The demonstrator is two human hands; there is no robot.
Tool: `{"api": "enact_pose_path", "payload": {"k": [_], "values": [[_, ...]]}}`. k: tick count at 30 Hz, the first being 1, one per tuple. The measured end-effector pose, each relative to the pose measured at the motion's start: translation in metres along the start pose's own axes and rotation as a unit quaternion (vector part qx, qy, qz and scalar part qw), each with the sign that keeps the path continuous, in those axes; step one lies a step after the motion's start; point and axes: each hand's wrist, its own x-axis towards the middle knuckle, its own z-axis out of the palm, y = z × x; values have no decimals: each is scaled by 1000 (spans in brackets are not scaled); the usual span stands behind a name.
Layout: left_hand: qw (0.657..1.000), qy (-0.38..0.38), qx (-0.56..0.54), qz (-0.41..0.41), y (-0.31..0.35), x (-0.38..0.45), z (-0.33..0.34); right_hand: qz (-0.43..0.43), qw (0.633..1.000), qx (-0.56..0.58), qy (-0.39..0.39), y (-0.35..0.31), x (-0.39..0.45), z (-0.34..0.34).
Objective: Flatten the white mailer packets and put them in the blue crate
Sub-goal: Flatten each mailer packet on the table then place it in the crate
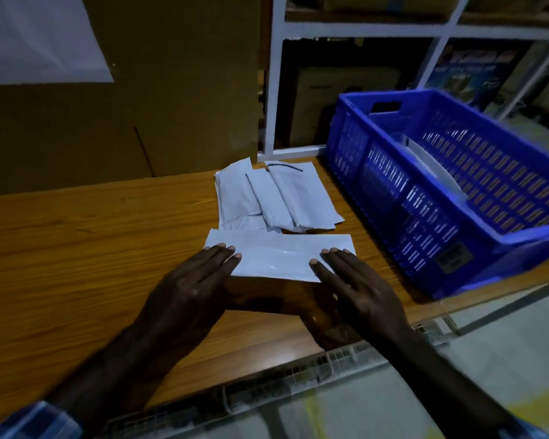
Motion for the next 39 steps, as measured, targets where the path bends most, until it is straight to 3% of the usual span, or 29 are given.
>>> {"api": "enact_pose_path", "payload": {"k": [9, 16, 24, 30, 34, 39], "values": [[970, 165, 158, 84, 51, 176, -41, 15, 990, -53, 134, 111, 22, -113], [958, 221, 114, 144, 115, 333, -55, 41, 973, -100, 205, 210, 10, -189], [964, 161, 94, 191, 140, 461, -19, 111, 983, -67, 128, 284, -19, -195], [982, 103, 42, 155, 117, 519, 44, 156, 987, -21, 42, 316, -21, -167], [989, 60, 3, 137, 86, 556, 98, 193, 980, -26, -31, 339, -13, -148], [989, -53, -7, 137, 61, 593, 160, 263, 951, 24, -162, 368, 4, -124]]}}
